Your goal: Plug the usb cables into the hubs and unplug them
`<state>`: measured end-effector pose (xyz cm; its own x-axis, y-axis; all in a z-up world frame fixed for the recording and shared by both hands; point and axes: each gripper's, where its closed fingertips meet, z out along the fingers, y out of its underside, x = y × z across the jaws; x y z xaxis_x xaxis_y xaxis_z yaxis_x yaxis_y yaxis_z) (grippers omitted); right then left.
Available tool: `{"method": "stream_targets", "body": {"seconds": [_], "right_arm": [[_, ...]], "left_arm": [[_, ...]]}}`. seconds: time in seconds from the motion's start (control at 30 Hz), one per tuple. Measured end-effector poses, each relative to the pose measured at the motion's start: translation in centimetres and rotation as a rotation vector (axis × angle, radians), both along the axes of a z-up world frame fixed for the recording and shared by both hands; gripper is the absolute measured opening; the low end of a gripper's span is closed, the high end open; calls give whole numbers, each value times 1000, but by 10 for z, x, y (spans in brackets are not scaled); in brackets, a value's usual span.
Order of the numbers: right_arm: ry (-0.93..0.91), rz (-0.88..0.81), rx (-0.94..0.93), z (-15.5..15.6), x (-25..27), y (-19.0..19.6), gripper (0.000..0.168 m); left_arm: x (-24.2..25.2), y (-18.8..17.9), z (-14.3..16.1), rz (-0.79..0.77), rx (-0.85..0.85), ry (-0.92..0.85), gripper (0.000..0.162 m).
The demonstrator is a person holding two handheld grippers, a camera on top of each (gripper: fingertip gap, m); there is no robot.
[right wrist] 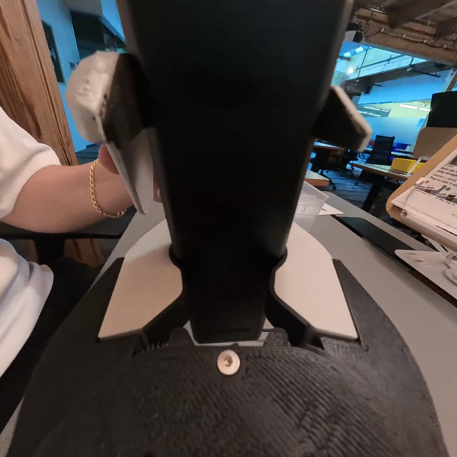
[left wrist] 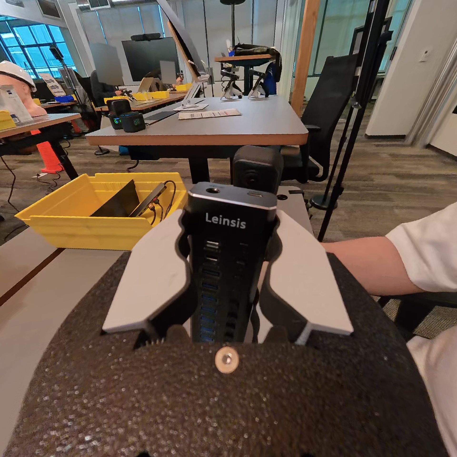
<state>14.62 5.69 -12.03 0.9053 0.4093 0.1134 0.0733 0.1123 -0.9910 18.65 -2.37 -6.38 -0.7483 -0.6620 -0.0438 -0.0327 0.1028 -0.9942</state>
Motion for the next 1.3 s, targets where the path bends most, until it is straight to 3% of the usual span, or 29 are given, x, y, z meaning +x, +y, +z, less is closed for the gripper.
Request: {"method": "stream_targets", "body": {"seconds": [0.4, 0.47, 0.57, 0.67, 0.8, 1.07, 1.2, 1.3], "right_arm": [[33, -32, -9, -4, 4, 7, 74], [74, -85, -4, -6, 23, 4, 74], [130, -188, 16, -11, 62, -10, 73], [148, -262, 24, -14, 87, -22, 73], [153, -296, 16, -25, 96, -21, 73], [177, -311, -17, -47, 101, -14, 73], [172, -318, -13, -47, 102, -14, 73], [181, -313, -8, -46, 102, -15, 73]], "left_arm": [[-1, 9, 0, 7, 4, 35, 63], [1, 27, 18, 80, -50, -30, 68], [3, 77, 33, 236, -131, -42, 46], [13, 135, -8, 431, -30, 163, 50], [4, 164, -85, 496, 109, 509, 47], [10, 110, -159, 407, 182, 741, 44], [41, 112, -187, 524, 265, 859, 47], [60, 136, -207, 671, 354, 915, 44]]}}
